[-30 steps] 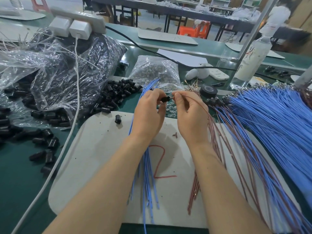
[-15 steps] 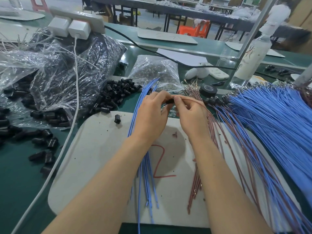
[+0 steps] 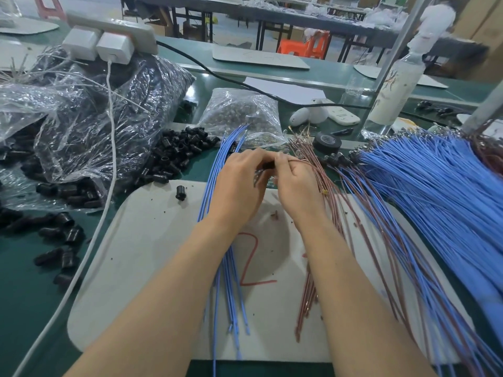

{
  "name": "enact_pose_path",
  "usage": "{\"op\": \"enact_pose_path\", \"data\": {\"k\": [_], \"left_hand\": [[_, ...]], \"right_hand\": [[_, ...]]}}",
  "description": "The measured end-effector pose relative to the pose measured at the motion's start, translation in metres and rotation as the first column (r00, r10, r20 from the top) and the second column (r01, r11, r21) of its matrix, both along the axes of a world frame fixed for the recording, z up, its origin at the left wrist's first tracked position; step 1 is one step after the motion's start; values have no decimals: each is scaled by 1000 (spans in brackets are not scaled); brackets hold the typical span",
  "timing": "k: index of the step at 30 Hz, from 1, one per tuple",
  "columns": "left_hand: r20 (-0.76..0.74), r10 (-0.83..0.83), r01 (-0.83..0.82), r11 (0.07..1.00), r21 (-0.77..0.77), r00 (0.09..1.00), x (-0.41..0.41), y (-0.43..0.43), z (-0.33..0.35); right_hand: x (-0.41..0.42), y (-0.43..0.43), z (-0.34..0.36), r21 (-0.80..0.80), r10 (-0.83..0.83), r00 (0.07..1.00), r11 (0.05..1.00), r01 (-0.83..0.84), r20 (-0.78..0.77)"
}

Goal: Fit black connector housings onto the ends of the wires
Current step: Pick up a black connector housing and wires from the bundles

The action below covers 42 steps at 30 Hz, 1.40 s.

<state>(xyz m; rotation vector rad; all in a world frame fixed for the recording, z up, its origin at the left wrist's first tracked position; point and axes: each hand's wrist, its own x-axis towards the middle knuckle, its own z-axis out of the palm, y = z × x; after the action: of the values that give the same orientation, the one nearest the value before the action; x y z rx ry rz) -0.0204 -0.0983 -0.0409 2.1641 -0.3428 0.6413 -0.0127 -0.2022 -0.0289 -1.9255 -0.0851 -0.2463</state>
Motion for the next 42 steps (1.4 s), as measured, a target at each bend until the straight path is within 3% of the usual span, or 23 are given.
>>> {"op": "enact_pose_path", "data": {"k": [3,8,13,19,26,30,32,34,35,42], "left_hand": [[14,13,-13,1000,-8,1000,1,-1,-1],[31,47,-46,998,-32,998,1,-1,0],[95,-38,39,999,-10,995,-3,-4,2],[66,14,-10,998,-59,998,-1,-3,2],[102,-33,31,999,17,994,-2,-4,4],[86,40,-41,999,17,995,-1,0,3],[77,77,-77,997,-3,994,0,2,3],[66,95,-94,995,-23,993,0,3,3],[63,98,-96,995,-28,993,1,3,3],[73,81,-79,996,-32,994,0,2,4]], "right_hand": [[-1,2,-1,18,24,999,1000,-23,-30],[1,3,-1,278,-14,1000,961,7,22],[2,5,-4,116,-8,1000,993,9,-5],[2,3,-1,317,-91,995,946,70,52],[1,0,0,298,-22,999,954,29,-25],[4,-5,-1,155,-113,993,982,106,37],[3,-5,0,334,-85,996,939,80,1],[4,-5,3,547,-31,1000,837,22,7],[4,-6,5,581,-19,999,814,-1,30],[0,-6,2,249,-174,956,962,114,234]]}}
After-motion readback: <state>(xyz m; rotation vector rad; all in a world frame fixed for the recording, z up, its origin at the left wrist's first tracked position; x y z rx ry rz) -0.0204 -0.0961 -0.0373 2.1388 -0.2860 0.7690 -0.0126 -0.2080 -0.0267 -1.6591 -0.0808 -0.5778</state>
